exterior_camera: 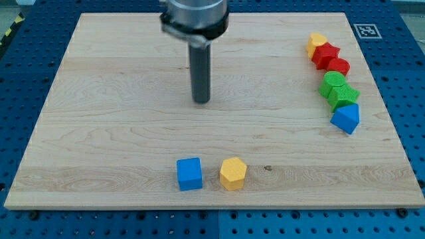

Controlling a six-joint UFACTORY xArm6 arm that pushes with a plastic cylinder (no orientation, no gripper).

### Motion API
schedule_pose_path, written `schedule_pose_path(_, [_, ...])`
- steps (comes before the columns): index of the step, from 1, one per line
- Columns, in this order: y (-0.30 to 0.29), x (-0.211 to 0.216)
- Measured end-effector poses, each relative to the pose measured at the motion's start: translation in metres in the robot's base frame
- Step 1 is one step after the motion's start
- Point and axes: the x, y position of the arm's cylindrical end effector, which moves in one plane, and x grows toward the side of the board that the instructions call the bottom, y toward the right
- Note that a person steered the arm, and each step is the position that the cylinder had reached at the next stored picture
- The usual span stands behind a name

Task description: Push the yellow hexagon towards the blue triangle

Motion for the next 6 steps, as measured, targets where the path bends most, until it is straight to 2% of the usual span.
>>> schedule_pose_path(2, [-0.065,0.105])
schedule_pose_path(3, [-0.063,0.133])
schedule_pose_path(4, [-0.022,0.141])
schedule_pose_path(6, [0.113,0.141])
